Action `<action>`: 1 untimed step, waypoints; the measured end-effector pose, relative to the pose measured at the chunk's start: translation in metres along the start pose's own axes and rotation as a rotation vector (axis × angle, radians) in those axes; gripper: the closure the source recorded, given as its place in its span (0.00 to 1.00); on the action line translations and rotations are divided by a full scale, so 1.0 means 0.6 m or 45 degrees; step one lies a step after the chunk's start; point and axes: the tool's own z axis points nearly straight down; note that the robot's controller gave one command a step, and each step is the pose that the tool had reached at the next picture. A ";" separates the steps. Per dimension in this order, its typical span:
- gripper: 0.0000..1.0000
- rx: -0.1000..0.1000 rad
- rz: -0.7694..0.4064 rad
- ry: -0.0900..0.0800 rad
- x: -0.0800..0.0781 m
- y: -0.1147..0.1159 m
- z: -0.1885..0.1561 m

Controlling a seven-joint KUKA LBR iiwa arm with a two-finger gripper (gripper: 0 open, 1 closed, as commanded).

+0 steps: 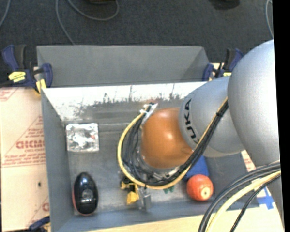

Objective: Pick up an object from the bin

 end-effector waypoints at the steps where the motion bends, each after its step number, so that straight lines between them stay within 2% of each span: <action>1: 1.00 0.005 -0.248 -0.011 -0.013 -0.012 0.012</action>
Offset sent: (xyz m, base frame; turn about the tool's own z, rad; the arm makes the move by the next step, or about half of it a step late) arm 0.0000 0.0000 0.0000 0.0000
